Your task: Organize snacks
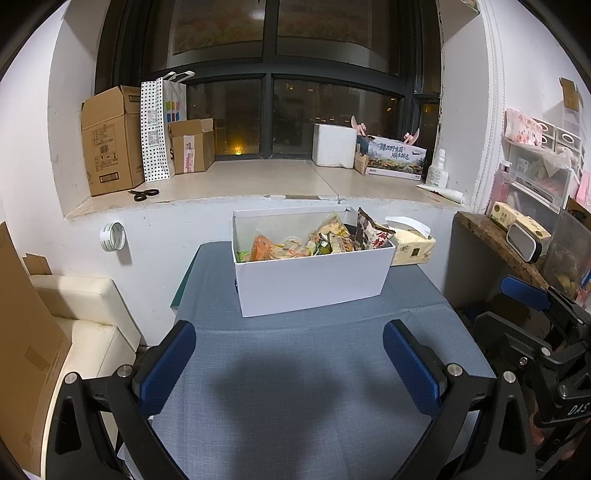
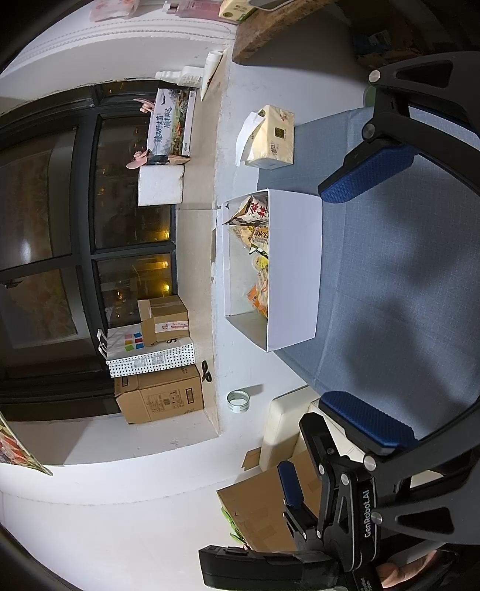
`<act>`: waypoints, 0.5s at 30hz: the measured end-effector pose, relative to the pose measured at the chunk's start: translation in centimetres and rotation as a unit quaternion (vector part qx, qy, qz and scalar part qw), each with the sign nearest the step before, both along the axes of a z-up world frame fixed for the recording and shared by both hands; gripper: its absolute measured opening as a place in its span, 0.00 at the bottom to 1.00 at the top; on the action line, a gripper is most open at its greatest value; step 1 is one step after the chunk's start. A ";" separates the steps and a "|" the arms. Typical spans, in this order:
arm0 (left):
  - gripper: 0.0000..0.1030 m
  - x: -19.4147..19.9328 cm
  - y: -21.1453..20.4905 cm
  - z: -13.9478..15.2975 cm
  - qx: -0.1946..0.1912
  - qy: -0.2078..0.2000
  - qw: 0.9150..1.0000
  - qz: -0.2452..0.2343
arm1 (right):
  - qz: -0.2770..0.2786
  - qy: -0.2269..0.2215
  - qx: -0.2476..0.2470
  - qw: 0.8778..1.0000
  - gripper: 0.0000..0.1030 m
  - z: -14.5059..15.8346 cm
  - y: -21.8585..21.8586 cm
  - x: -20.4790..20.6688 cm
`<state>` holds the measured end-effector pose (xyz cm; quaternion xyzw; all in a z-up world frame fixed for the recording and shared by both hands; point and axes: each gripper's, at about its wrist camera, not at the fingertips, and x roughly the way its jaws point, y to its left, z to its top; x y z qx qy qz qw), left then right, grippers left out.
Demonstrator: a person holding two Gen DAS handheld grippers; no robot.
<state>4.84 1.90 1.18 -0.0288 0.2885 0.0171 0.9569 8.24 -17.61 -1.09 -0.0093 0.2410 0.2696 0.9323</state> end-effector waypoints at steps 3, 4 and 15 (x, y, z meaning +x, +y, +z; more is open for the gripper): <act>1.00 0.0 -0.2 0.0 0.005 -0.001 1.000 0.000 | 0.000 0.000 0.000 1.000 1.00 0.0 0.0 0.0; 1.00 0.0 -0.2 0.1 0.005 -0.002 1.000 -0.001 | 0.000 0.000 0.000 1.000 1.00 0.0 0.0 0.0; 1.00 -0.1 -0.5 0.1 0.008 -0.002 1.000 -0.003 | 0.000 0.001 0.000 1.000 1.00 0.0 -0.1 0.0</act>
